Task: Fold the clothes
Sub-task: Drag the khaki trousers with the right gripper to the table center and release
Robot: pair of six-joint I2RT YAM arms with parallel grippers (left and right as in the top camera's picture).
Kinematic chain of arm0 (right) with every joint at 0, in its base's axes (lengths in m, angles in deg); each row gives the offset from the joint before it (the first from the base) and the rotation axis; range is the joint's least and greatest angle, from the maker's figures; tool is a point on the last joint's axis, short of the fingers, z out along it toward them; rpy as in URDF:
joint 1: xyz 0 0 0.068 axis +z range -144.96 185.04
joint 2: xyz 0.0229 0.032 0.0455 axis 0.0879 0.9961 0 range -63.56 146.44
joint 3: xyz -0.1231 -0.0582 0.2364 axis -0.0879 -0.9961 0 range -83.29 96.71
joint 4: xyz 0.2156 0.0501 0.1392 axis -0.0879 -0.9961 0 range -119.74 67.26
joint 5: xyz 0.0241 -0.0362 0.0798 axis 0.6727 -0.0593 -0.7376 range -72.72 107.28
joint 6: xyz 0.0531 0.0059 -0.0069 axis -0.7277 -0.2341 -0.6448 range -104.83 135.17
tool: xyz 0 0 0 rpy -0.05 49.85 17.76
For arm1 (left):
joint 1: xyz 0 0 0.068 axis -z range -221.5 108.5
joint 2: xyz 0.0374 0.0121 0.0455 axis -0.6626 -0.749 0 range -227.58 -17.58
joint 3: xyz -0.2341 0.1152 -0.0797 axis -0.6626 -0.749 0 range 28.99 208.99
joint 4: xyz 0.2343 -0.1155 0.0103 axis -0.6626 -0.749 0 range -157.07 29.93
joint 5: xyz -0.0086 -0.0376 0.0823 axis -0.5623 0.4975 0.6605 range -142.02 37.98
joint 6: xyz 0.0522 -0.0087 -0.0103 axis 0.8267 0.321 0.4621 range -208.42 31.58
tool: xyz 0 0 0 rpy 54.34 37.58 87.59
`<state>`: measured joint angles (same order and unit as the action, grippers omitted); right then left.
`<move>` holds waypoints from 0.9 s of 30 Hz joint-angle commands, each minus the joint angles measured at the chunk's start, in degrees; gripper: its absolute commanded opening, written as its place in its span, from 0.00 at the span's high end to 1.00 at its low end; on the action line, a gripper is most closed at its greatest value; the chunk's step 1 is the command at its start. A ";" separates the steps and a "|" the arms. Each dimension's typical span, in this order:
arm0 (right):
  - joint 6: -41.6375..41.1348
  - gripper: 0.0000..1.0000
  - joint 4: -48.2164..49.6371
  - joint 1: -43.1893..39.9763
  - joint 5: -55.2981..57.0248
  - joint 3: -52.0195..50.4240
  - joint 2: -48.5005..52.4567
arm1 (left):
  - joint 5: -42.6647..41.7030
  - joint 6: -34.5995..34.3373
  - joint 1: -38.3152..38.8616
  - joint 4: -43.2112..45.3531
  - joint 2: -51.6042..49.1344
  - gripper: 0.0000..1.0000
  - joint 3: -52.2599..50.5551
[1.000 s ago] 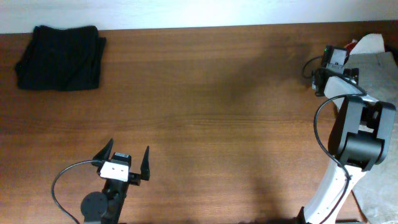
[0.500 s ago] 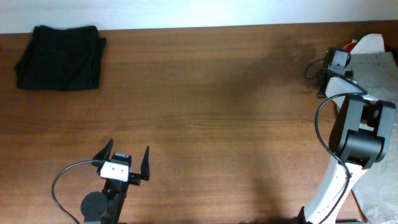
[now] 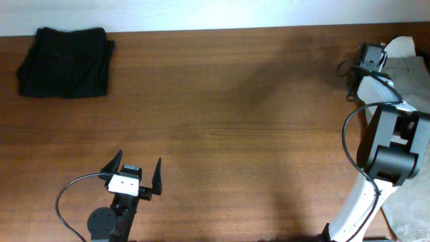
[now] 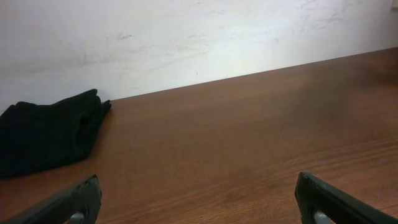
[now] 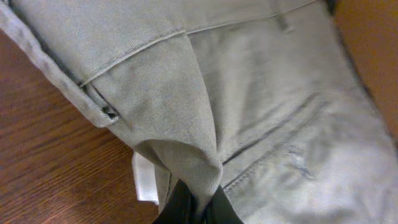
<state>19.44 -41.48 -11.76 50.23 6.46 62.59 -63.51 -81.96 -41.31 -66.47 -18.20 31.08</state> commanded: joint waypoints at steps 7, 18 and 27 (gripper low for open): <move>-6.75 0.96 -3.39 0.02 3.65 1.92 -19.52 | 0.39 0.76 -0.42 -0.02 0.22 0.01 -0.33; -22.05 0.96 -7.02 26.88 -29.07 1.92 -25.31 | 0.39 0.76 -0.42 -0.02 0.22 0.01 -0.33; -33.68 0.80 -2.82 56.11 -37.27 1.81 -13.70 | 0.39 0.76 -0.42 -0.02 0.22 0.01 -0.33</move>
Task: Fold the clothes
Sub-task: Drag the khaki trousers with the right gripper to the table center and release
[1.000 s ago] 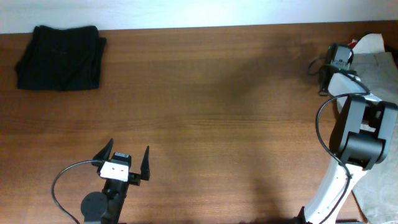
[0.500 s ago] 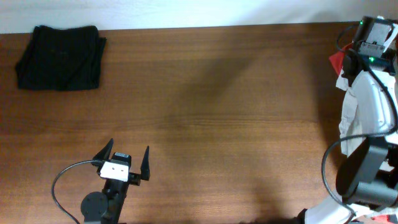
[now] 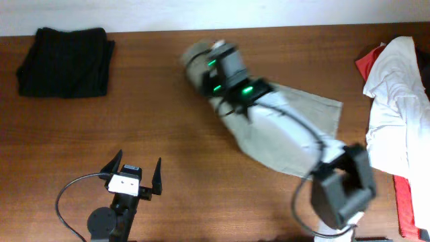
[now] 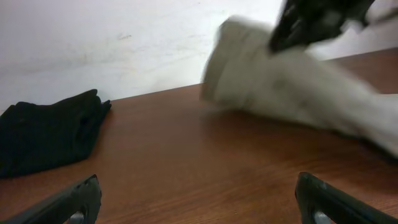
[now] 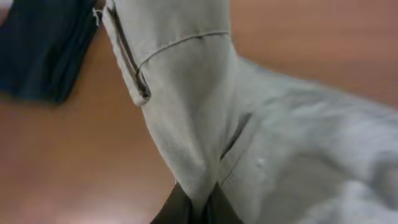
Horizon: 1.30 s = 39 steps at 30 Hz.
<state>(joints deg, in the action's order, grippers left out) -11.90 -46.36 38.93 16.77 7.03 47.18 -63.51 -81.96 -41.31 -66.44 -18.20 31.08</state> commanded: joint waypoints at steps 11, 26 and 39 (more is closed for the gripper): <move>2.99 0.62 1.99 4.17 -1.20 1.75 -0.68 | 0.39 0.76 -0.42 -0.04 0.22 0.00 -0.33; -4.44 0.96 11.85 -1.16 -29.24 1.77 20.22 | 0.39 0.76 -0.42 -0.04 0.22 0.01 -0.31; -11.28 0.96 9.55 9.64 -36.17 1.75 21.84 | 0.39 0.76 -0.42 -0.04 0.22 0.01 -0.33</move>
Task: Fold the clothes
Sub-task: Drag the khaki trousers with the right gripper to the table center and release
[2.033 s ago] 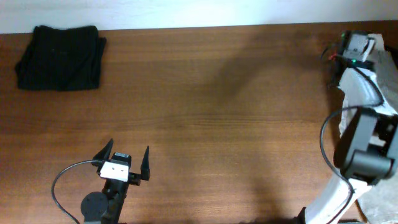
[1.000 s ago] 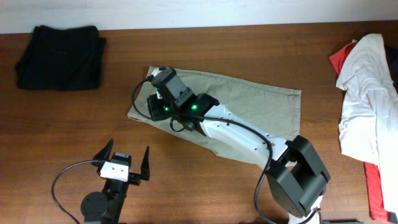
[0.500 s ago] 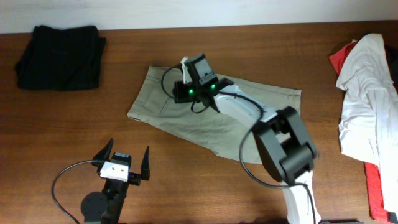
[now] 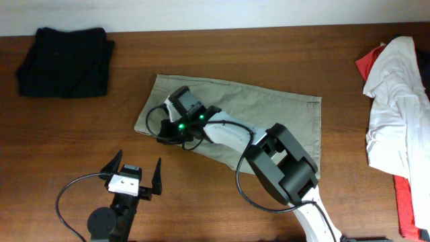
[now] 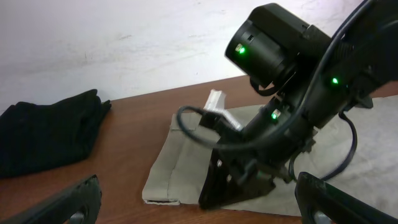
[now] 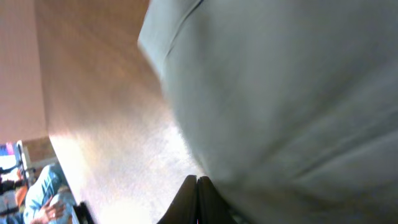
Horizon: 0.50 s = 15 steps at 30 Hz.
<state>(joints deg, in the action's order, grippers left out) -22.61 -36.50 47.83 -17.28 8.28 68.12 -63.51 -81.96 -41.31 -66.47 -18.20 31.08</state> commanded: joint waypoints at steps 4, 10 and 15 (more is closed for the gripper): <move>4.07 0.96 -0.61 -2.14 -2.64 2.93 -2.23 | 0.39 0.76 -0.42 -0.02 0.22 0.01 -0.33; 4.74 0.96 -1.64 -11.32 7.30 6.78 -6.10 | 0.39 0.76 -0.42 -0.02 0.22 0.01 -0.33; 4.74 0.96 -2.45 -10.86 10.86 6.78 0.92 | 0.39 0.76 -0.42 -0.02 0.24 0.01 -0.33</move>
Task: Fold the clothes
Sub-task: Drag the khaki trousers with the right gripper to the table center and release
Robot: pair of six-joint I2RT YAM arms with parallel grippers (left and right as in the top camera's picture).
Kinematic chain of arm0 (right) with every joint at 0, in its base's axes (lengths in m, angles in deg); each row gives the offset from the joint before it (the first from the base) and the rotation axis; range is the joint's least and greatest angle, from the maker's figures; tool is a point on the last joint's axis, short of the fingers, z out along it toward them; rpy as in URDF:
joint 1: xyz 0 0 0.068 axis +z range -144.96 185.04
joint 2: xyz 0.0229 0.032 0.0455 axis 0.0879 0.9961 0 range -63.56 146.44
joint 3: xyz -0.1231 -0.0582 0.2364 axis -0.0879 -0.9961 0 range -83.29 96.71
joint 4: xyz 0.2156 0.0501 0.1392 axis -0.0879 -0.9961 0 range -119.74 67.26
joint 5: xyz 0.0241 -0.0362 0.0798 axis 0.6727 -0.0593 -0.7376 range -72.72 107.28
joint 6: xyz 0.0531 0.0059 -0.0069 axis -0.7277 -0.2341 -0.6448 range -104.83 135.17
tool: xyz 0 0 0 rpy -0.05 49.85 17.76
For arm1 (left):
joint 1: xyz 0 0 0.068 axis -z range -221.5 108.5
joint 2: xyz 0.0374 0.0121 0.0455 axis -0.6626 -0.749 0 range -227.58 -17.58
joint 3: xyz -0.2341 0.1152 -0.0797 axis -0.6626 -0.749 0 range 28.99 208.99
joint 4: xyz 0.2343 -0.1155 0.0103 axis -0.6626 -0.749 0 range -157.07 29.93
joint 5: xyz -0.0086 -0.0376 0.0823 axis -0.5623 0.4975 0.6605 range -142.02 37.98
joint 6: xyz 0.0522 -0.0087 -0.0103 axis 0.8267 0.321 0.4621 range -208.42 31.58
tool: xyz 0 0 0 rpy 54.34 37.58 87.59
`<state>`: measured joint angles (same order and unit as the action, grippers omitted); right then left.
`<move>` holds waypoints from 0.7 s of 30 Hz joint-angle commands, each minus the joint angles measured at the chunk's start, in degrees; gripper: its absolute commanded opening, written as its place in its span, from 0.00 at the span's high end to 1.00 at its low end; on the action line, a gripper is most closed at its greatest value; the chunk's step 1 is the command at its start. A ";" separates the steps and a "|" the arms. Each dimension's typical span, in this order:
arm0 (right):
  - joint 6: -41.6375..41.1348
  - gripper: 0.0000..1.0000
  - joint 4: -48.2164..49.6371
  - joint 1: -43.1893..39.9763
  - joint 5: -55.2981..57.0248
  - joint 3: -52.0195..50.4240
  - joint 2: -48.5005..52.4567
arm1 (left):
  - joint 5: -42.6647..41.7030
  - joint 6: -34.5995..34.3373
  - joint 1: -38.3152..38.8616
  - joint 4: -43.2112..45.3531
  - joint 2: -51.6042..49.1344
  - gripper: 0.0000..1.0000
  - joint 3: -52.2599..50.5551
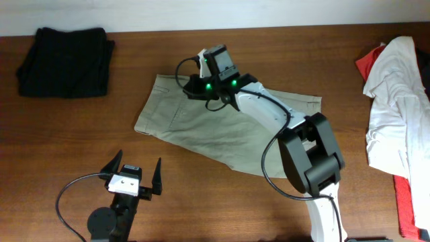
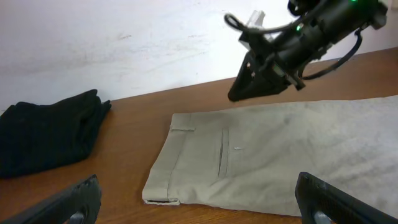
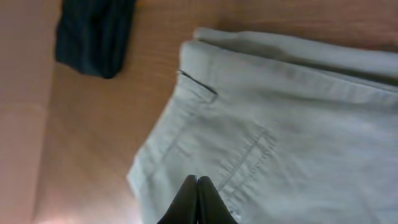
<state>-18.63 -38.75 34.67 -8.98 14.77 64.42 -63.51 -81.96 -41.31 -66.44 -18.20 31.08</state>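
Observation:
Khaki shorts [image 1: 228,128] lie spread flat in the middle of the table, waistband to the left; they also show in the left wrist view [image 2: 280,155] and the right wrist view [image 3: 280,124]. My right gripper [image 1: 193,93] hovers over the waistband's back end, fingers [image 3: 197,186] shut together with nothing between them; the left wrist view shows it [image 2: 235,94] above the cloth. My left gripper [image 1: 138,176] stands open at the table's front, apart from the shorts, with its fingertips [image 2: 81,198] wide apart.
A folded black garment [image 1: 65,52] lies at the back left corner. A heap of white and red clothes [image 1: 396,87] sits at the right edge. Bare wood lies between the left gripper and the shorts' front edge.
My right gripper was low on the shorts' front left part; now it is raised over the waistband's back end, shut and empty. The shorts lie flat. The left arm has not moved.
My right gripper was shut on khaki cloth at the heap on the far right. Then it held the shorts in the air over the table's middle. Later the shorts lay spread with the gripper down on them, and now it is off them.

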 commanded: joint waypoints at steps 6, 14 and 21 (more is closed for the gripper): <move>-1.27 0.96 -1.07 7.65 2.34 0.26 9.99 | 0.39 0.76 -0.42 -0.04 0.22 0.01 -0.33; -5.92 0.96 -4.00 12.11 -13.68 1.05 12.04 | 0.39 0.76 -0.42 -0.04 0.22 0.01 -0.33; -5.27 0.95 -7.39 15.28 -8.09 1.44 7.69 | 0.39 0.76 -0.42 -0.04 0.22 0.01 -0.33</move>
<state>-24.03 -45.35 48.33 -21.17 16.14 74.17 -63.51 -81.96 -41.31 -66.47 -18.20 31.08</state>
